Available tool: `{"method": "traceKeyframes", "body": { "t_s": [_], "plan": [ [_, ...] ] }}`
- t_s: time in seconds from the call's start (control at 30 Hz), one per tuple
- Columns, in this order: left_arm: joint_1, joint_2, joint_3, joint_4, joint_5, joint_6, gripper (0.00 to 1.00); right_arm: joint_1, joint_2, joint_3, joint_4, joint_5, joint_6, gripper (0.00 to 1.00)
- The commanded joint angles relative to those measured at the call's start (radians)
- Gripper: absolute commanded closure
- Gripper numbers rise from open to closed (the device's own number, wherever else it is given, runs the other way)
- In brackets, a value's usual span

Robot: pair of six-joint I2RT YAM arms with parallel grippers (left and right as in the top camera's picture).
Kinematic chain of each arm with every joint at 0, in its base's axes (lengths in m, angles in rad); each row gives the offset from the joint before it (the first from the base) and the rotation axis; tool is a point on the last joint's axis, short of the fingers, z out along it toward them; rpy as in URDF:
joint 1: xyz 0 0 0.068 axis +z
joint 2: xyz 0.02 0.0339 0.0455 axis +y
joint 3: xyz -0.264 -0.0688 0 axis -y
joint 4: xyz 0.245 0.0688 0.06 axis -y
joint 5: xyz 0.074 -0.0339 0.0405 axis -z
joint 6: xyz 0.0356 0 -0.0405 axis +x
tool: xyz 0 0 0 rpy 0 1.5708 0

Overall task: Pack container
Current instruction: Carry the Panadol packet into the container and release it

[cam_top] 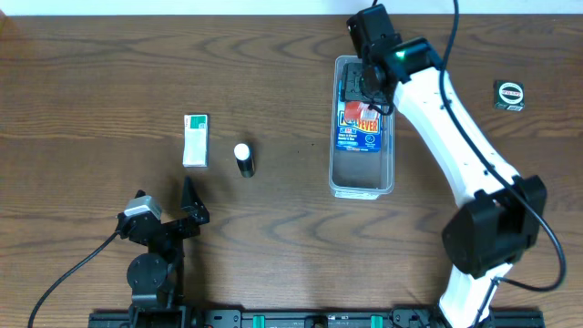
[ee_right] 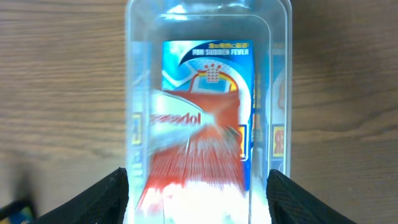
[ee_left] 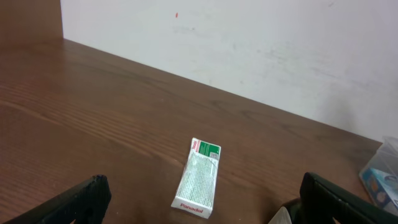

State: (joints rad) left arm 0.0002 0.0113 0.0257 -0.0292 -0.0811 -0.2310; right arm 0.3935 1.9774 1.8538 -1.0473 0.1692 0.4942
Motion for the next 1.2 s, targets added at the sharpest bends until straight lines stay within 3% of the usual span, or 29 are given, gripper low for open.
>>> {"method": "traceKeyframes", "body": {
  "t_s": [0.0,0.33,0.53,0.57,0.63,0.73,0.87,1.1,1.17],
  "plan": [
    [0.006,0.000,-0.022,-0.036,-0.011,0.013,0.02,-0.008,0.050,-0.008,0.014,0.029,0.014,0.31],
    [0.006,0.000,-0.022,-0.036,-0.011,0.013,0.02,-0.033,0.120,-0.008,0.040,0.011,-0.034,0.30],
    [0.006,0.000,-0.022,-0.036,-0.011,0.013,0.02,-0.036,0.105,-0.007,0.012,-0.129,-0.073,0.31],
    [0.006,0.000,-0.022,-0.036,-0.011,0.013,0.02,-0.036,0.105,-0.007,0.001,-0.158,-0.073,0.34],
    [0.006,0.000,-0.022,-0.036,-0.011,0.013,0.02,-0.034,0.105,-0.007,-0.019,-0.185,-0.084,0.52],
    [0.006,0.000,-0.022,-0.036,-0.011,0.013,0.02,-0.028,0.105,-0.007,-0.056,-0.183,-0.089,0.72],
    [0.006,0.000,-0.022,-0.036,-0.011,0.013,0.02,-0.027,0.105,-0.007,-0.113,-0.185,-0.092,0.76],
    [0.006,0.000,-0.022,-0.036,-0.011,0.013,0.02,-0.015,0.105,-0.008,-0.221,-0.194,-0.116,0.98],
    [0.006,0.000,-0.022,-0.036,-0.011,0.013,0.02,-0.002,0.105,-0.011,-0.222,-0.207,-0.134,0.99]
  ]
}}
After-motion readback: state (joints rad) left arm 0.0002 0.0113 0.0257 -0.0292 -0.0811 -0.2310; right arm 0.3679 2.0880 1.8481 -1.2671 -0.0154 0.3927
